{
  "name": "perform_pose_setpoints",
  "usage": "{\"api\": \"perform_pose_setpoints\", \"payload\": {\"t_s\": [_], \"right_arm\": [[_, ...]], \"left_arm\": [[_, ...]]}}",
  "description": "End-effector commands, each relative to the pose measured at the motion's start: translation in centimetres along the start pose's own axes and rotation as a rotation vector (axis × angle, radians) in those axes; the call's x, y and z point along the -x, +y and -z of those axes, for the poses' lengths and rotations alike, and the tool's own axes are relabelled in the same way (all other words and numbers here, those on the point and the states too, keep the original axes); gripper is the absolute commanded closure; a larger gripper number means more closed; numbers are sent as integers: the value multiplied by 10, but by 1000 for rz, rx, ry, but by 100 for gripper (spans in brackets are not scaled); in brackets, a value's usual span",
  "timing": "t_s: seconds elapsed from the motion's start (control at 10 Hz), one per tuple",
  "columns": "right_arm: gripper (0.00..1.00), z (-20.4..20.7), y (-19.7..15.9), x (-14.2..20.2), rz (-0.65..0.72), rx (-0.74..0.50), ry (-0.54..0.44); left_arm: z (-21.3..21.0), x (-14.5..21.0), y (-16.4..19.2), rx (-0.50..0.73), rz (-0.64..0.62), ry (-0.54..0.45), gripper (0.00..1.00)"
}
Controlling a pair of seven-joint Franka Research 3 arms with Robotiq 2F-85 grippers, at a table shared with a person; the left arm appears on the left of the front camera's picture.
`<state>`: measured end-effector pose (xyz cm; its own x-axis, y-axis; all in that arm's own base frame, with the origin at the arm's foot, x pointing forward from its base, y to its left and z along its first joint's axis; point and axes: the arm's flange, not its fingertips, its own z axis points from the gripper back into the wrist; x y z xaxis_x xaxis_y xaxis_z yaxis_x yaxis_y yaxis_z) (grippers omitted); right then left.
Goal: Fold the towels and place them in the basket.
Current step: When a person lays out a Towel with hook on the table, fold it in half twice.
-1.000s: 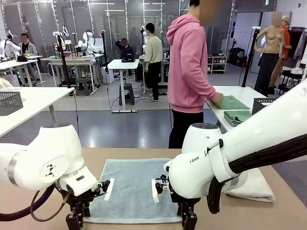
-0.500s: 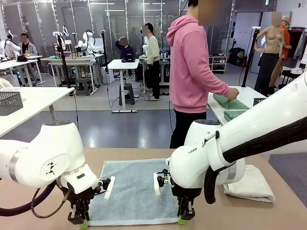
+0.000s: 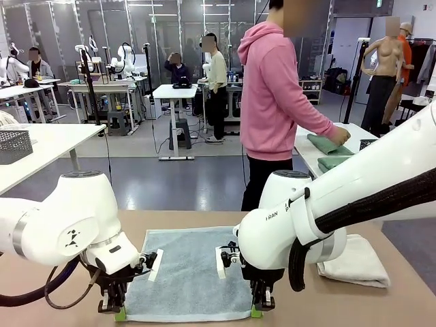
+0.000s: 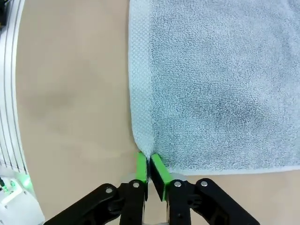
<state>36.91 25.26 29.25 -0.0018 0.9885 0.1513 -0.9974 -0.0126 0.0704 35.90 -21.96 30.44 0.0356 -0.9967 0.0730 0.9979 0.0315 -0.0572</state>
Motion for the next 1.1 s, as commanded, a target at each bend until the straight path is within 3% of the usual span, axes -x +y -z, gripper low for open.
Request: {"api": "perform_pose_setpoints", "payload": {"t_s": [0.0,0.4,0.5,1.0], "right_arm": [[100,-12,7,-1,15,-29,-6],[100,-96,29,-14,21,36,-64],[100,-109,28,-14,24,64,-75],[100,-120,29,-14,5,85,-66]], "left_arm": [[-8,-3,-1,-1,-16,-7,100],[-89,-11,-27,-128,22,-163,100],[-101,-13,-29,-154,20,-160,100],[-111,-17,-27,-184,21,-157,100]]}}
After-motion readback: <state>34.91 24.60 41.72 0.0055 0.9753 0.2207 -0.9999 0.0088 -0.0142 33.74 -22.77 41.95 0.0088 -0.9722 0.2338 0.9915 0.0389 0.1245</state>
